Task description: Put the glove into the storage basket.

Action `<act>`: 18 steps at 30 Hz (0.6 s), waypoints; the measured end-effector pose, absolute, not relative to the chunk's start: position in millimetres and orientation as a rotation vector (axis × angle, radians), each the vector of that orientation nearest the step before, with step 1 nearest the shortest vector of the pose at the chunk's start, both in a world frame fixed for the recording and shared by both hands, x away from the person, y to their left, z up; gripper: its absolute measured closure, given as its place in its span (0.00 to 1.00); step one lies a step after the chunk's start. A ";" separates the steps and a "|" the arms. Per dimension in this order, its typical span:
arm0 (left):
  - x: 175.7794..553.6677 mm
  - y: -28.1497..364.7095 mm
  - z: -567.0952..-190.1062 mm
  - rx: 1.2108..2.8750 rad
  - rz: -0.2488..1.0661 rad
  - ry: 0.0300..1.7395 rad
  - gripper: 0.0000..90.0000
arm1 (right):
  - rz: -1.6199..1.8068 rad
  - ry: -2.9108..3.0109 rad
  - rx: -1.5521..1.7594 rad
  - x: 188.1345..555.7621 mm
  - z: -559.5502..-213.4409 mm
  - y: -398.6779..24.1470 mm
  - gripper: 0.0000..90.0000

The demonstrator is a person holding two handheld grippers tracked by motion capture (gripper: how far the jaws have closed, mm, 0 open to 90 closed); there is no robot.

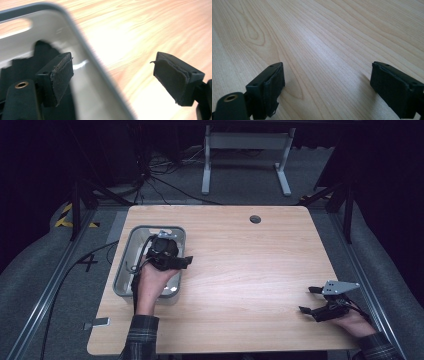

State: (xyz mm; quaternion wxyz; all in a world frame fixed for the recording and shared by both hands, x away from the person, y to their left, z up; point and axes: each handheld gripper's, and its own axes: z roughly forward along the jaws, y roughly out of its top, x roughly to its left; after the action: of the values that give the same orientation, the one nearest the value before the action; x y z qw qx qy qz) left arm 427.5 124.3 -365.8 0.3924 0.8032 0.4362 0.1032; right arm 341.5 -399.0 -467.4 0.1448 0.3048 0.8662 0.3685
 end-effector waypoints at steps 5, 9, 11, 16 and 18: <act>421.5 98.5 -369.7 2.049 0.255 1.052 0.18 | 1.062 2.498 0.879 341.0 -467.4 -399.1 0.14; 416.0 78.6 -373.8 2.068 0.261 1.008 0.17 | 1.062 2.498 0.879 341.0 -467.4 -399.1 0.14; 413.9 74.1 -374.7 2.077 0.267 0.998 0.16 | 1.063 2.498 0.879 341.0 -467.4 -399.1 0.14; 402.1 50.8 -380.7 2.108 0.271 0.930 0.15 | 1.062 2.498 0.879 341.0 -467.4 -399.1 0.14; 397.8 43.2 -384.4 2.117 0.275 0.911 0.15 | 1.063 2.498 0.879 341.0 -467.4 -399.1 0.14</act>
State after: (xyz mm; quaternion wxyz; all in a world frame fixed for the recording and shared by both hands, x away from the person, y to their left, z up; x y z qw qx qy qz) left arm 397.8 43.2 -384.4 0.3988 0.8364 0.3599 0.1087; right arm 341.0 -399.1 -467.4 0.1437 0.3048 0.8664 0.3686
